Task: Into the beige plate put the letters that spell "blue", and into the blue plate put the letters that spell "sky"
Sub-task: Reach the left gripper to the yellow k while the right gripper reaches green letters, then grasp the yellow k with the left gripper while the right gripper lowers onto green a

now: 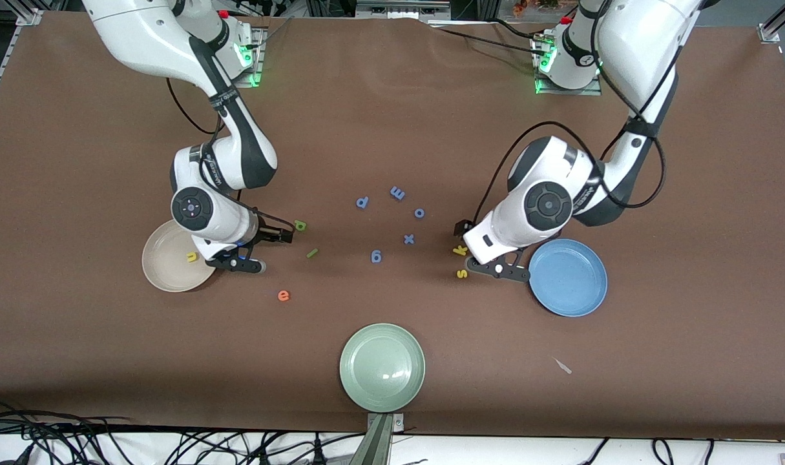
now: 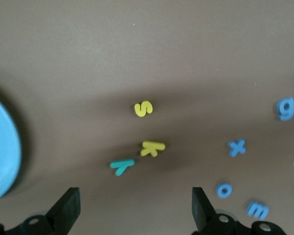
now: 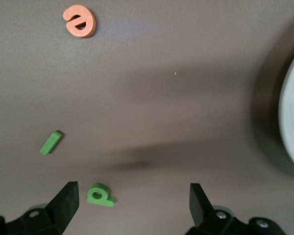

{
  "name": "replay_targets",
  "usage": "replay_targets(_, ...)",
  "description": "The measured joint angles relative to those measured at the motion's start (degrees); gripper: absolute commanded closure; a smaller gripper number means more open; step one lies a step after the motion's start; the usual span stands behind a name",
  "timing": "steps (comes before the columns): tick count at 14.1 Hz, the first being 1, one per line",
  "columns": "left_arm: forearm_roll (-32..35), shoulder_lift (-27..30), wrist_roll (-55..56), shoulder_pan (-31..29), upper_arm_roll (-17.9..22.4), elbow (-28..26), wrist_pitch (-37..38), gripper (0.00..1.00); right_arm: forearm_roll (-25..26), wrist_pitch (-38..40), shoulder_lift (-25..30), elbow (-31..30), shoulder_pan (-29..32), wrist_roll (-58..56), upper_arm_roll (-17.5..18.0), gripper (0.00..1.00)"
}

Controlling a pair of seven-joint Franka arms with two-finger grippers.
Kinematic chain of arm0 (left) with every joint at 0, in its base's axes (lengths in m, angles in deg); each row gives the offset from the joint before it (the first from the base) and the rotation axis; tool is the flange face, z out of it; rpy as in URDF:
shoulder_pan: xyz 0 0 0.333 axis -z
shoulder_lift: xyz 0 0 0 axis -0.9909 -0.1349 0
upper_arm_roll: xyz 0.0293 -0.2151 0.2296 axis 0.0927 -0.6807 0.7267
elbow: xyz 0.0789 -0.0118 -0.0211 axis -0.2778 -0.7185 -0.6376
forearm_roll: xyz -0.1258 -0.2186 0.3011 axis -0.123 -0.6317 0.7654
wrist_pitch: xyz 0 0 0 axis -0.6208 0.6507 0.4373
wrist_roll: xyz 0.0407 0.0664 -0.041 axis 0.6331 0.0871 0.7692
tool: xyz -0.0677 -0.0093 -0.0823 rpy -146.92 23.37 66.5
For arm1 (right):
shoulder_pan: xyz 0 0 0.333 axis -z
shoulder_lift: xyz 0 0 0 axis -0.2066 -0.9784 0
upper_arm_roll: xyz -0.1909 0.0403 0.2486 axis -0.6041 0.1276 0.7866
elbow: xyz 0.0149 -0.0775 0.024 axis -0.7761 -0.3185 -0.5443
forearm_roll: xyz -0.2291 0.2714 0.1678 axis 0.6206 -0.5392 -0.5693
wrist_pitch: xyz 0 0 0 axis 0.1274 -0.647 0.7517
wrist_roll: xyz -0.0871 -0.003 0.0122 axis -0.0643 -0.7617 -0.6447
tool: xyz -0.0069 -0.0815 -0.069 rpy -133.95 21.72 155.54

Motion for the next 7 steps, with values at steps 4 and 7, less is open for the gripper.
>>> replay_targets(4,6.6,-3.3,20.4,3.5,0.5,0.1,-0.6,0.00,0.0,-10.4,2.1,-8.4,-1.5,5.8,2.1,0.00)
replay_targets(7,6.7,-4.2,33.6,4.6,0.6,0.2,-0.7,0.00,0.0,-13.2,2.2,-11.5,-3.1,8.5,2.7,0.00)
